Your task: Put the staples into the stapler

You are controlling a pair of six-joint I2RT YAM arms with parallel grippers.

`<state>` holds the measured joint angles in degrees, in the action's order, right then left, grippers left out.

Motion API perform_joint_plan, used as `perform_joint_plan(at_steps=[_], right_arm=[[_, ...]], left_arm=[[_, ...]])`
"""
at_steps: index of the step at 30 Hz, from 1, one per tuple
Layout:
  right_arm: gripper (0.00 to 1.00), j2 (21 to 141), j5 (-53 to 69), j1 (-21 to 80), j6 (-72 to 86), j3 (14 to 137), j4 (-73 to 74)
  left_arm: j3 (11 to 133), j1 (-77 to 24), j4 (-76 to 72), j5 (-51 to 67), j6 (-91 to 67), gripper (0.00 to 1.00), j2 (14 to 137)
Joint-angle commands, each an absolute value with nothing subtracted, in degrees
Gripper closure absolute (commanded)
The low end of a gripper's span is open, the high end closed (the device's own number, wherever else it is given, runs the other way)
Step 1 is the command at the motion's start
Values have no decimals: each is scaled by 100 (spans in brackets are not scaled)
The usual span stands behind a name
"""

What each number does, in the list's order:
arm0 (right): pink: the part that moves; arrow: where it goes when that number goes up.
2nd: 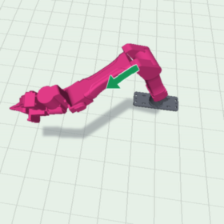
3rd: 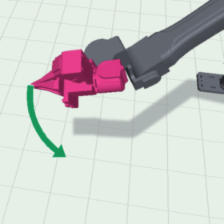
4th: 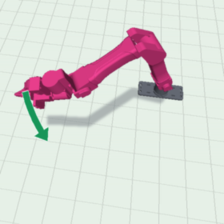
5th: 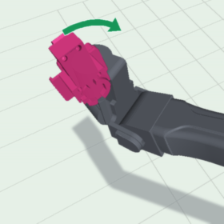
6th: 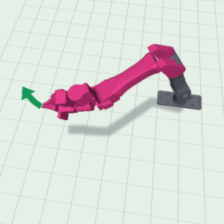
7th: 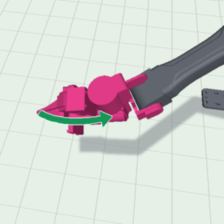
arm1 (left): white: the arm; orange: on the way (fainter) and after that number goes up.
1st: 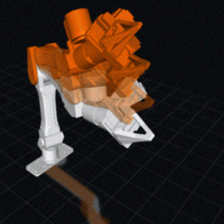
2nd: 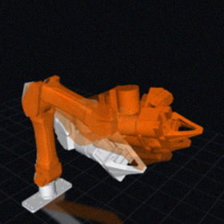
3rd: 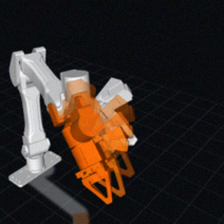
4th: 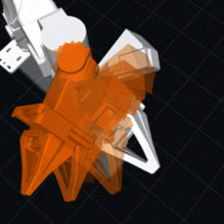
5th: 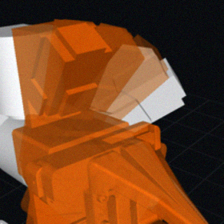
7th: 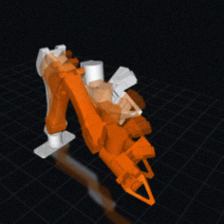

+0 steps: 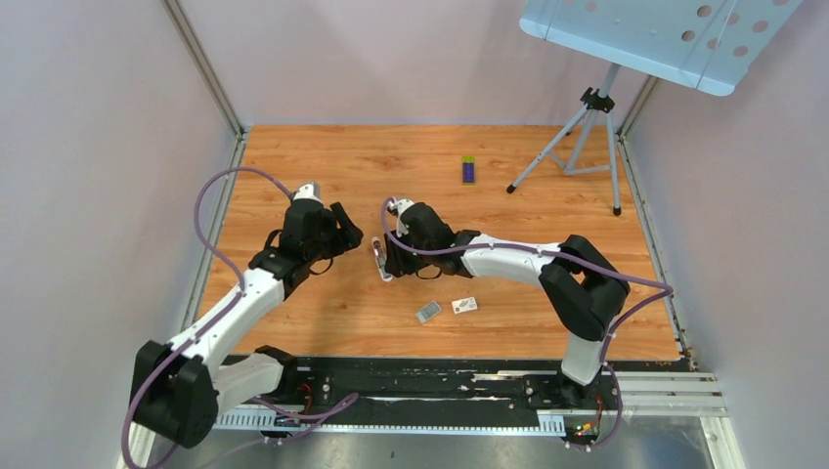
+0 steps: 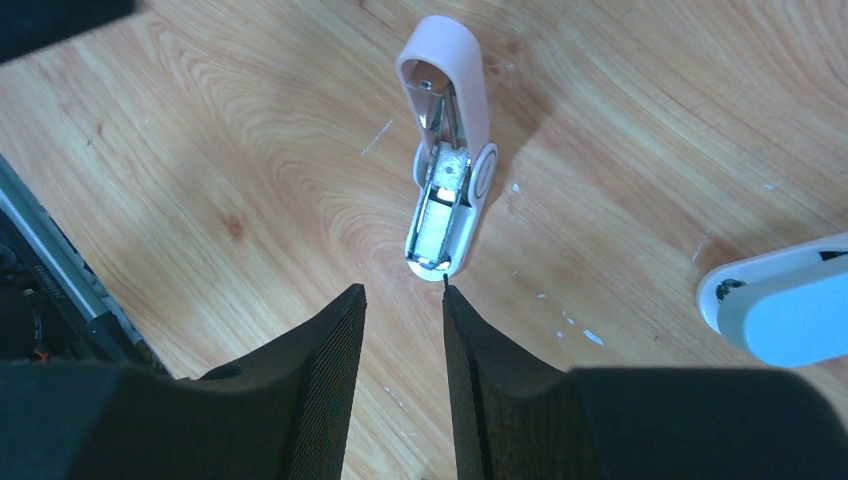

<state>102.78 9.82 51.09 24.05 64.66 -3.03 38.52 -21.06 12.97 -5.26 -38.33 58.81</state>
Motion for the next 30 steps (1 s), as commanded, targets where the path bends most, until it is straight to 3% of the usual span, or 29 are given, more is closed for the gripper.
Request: perform_joint_plan(at_steps=[1,9,30], right_arm=[[62,10490,1208,5020,2412,6663,-378],[66,10897,1254,4880,2507,6917,-343],[66,11466,1314,4744,2523,7216,-315]], left_arm=[[3931,-1915,508,-206,-4178,35,6571],[3988,-1609,-48,186,-4356,48,7424],[4434,-1468,-512,1151,-4088,61,9028]])
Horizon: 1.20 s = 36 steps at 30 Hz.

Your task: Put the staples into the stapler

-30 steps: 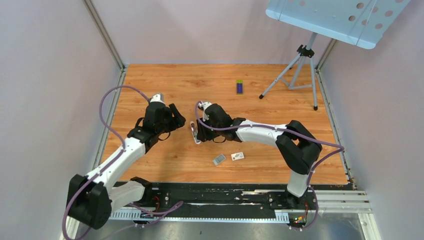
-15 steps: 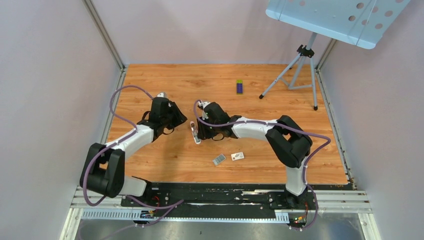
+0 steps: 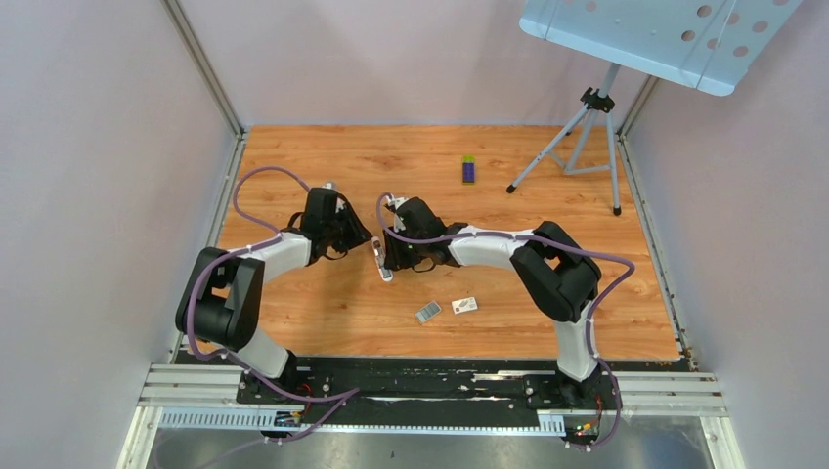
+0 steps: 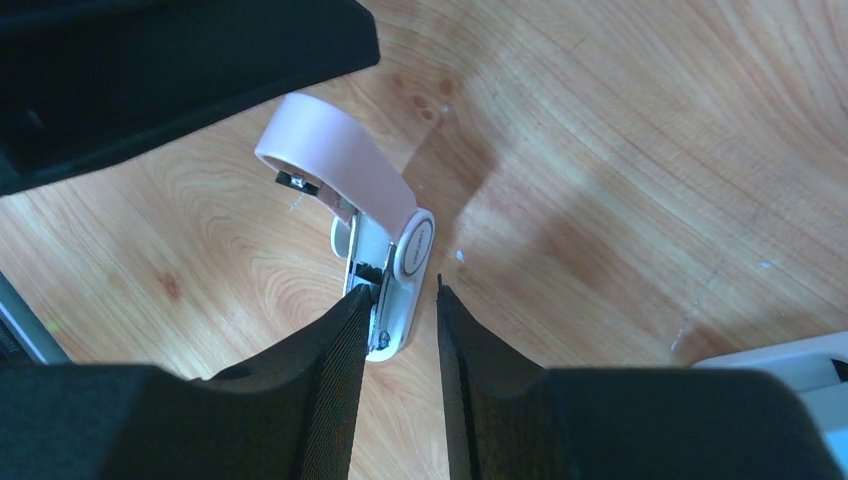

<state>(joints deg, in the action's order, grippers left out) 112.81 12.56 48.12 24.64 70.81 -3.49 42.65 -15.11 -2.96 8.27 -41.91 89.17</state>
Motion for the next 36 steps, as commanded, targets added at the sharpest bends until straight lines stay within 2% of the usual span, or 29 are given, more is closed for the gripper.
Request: perform_joint_plan(at_steps=[1,16,36], right_arm=[[66,11478,1304,4744,2516,7213,-298],[66,11527,1201,4746,2485,7075,-229],[66,11324,1152,4742,2535,6995,-222]], left_arm=[[4430,-1468,-549,1234,-4080,62,9034],[3950,-1468,-937,1880,-4094,64,8694],[3164,-1477,-1362,2046,-4197,66,8071]])
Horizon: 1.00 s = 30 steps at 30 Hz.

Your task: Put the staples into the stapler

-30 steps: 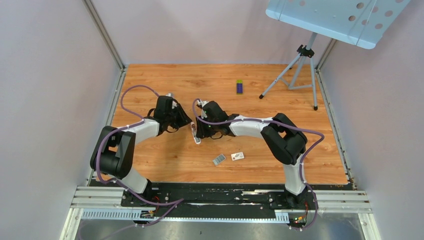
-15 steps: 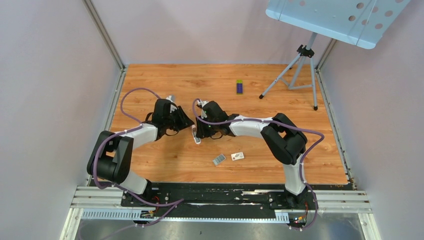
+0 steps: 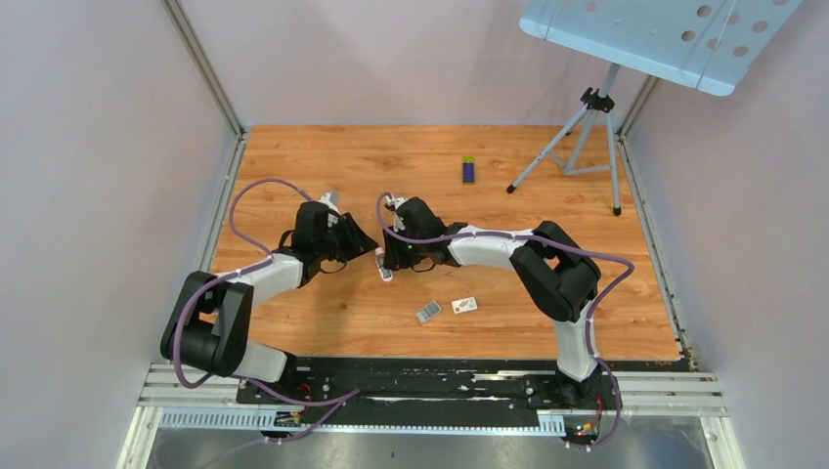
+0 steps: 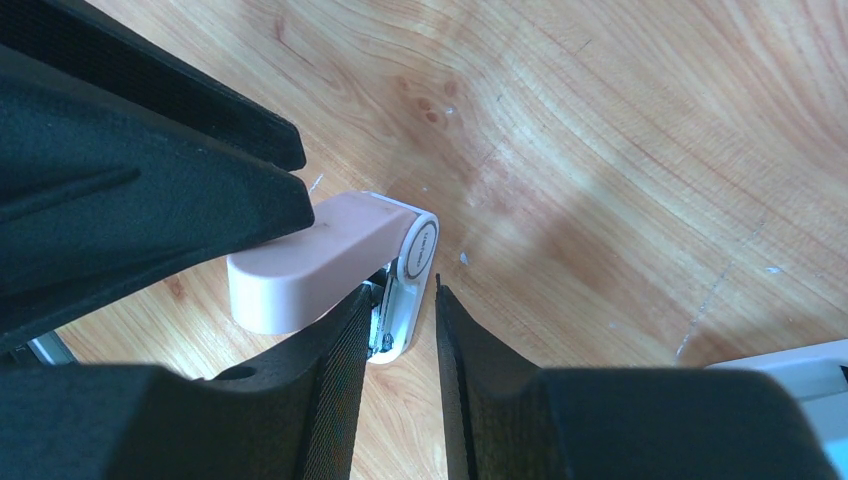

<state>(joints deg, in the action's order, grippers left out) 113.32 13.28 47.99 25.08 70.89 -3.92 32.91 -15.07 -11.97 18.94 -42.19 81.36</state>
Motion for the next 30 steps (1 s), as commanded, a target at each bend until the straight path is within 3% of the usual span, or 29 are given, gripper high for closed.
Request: perform_joint_plan(at_steps=[1,16,30], right_arm=[[66,11288,1156,4740,2542,6988,-220],[66,10734,1062,4743,2611,6611,-229],[59,10134,852,4742,2698,6566,187]], left_arm=[[3150,-1477,-1370,2061,-4193,66,8091],[2969,-1494,-1465,1984,-4122,66,8064],[2885,-1590,-1429,1868,-4113,63,8097]])
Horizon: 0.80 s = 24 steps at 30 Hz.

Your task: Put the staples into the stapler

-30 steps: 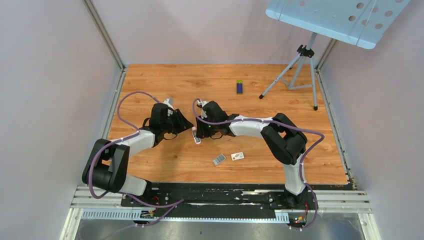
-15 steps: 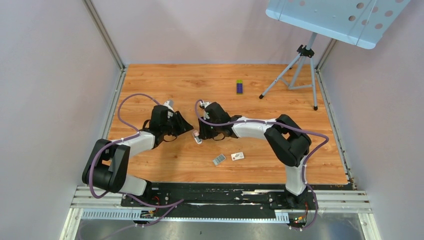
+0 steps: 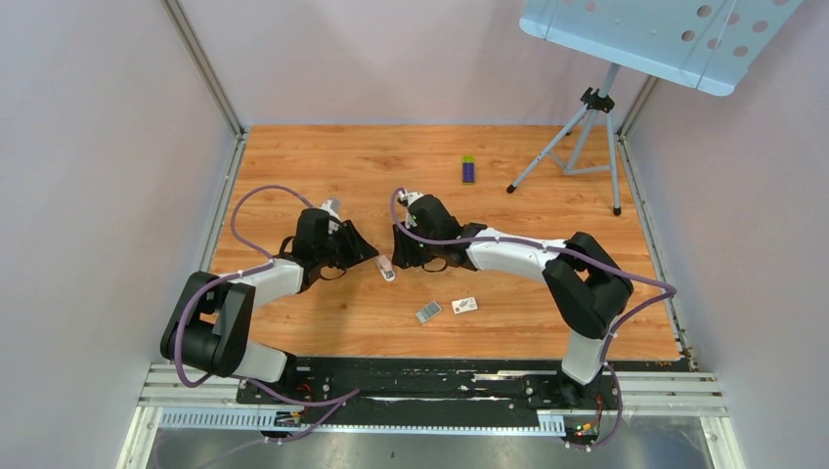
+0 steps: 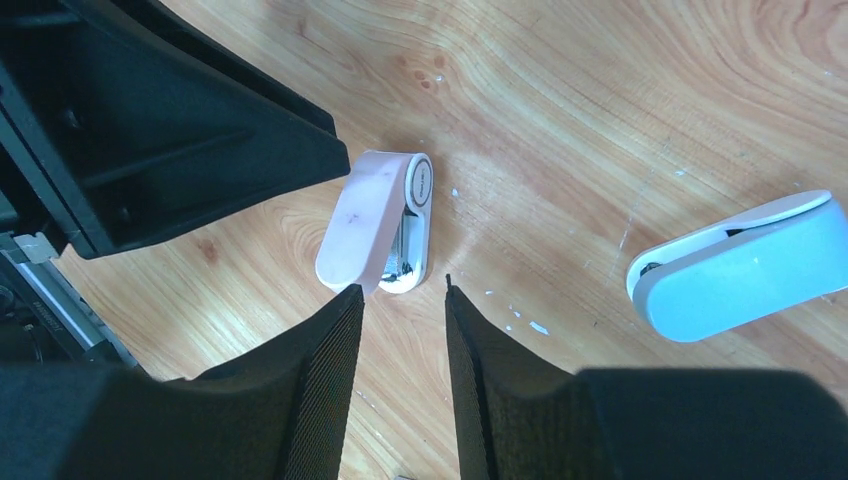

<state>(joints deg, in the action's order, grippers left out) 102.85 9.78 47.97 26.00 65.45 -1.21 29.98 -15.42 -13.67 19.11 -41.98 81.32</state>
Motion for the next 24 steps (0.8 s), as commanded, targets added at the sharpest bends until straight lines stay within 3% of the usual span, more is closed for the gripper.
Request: perform_joint_plan(at_steps=[1,12,24], right_arm=[[58,10133,895,4745,2698,6581,145],[57,10605,1454,4752,2730,6903,135],[63,11007,1634,4756,2758,6795,73]], left_arm=[[2870,-1603,-1418,1871,-4109,62,8099],[2743,-1650,-1513,1888,-4139,61,8168],[2712,-1695,-1675,1928,-4181,65,8405]])
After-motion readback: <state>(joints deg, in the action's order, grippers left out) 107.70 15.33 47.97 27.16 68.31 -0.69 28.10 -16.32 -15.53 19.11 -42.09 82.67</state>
